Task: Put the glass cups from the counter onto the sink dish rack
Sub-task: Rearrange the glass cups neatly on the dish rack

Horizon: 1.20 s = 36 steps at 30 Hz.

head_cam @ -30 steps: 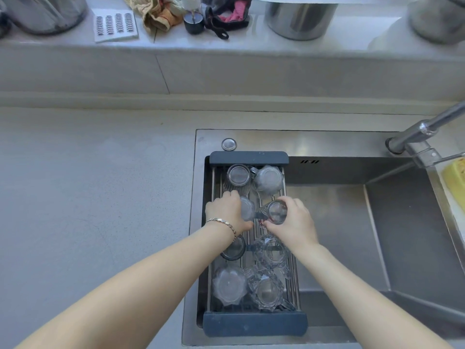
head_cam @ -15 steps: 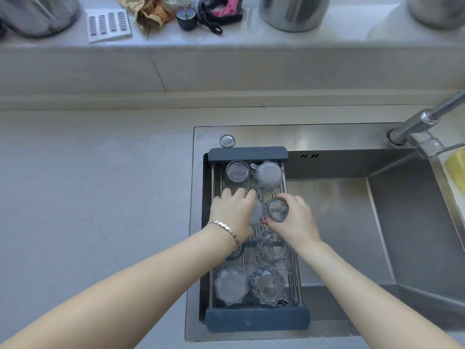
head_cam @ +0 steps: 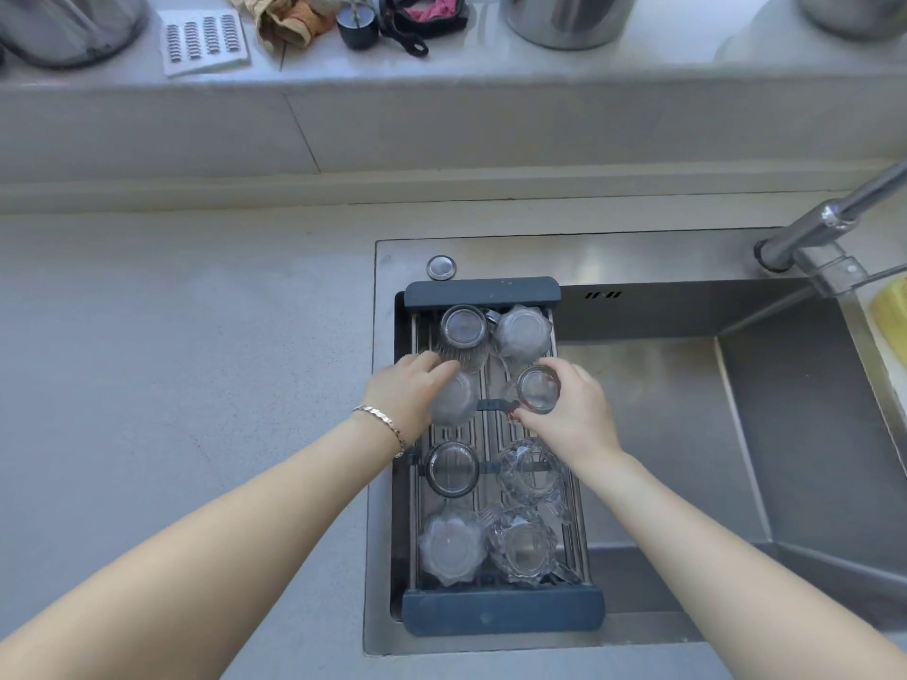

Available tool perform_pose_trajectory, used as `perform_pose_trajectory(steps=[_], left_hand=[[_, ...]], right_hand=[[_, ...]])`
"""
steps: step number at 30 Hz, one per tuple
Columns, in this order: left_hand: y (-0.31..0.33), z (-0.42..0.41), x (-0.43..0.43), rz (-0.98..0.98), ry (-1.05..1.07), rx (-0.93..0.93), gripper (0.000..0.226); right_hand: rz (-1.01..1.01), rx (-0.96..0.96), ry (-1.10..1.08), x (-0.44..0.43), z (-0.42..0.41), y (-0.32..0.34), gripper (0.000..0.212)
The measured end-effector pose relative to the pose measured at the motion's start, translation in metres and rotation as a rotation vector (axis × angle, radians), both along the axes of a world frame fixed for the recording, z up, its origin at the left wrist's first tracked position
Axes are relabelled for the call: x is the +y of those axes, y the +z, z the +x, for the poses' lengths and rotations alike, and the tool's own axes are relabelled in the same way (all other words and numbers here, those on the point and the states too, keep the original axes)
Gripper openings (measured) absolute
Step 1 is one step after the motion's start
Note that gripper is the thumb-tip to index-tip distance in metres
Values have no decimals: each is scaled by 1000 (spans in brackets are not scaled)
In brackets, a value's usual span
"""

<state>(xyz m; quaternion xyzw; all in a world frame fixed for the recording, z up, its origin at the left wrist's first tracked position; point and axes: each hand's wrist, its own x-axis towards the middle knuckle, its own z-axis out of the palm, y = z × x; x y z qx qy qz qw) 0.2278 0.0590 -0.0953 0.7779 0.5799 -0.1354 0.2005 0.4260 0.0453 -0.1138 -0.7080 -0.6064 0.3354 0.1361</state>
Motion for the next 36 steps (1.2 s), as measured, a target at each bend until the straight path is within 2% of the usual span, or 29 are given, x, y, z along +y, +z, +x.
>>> perform_pose_trajectory(steps=[3,9,13,19,21,25,27,32,36], left_hand=[[0,-6,-3,2,48,-3,60],[-4,4,-8,-71,146,-139,78],[-6,6,-12,-56,257,-240,77],[-7,9,-13,-51,369,-364,72],[-7,10,-10,-50,363,-350,72],[-7,10,-6,-92,170,-133,82],[-8,8,-5,-92,137,-93,80],[-7,9,-5,-136,183,-181,79],[-9,11,-8,-126,301,-292,78]], right_hand=[[7,-7,5,7,-4,1,66],[-11,-56,153,11,-4,1,66],[-37,-85,327,17,0,7,67],[-50,-143,463,24,3,14,68],[-42,-156,465,23,2,13,67],[-36,-134,434,21,1,13,66],[-35,-123,425,21,1,14,65],[-20,-108,396,18,2,13,66],[-10,-96,374,14,3,11,68]])
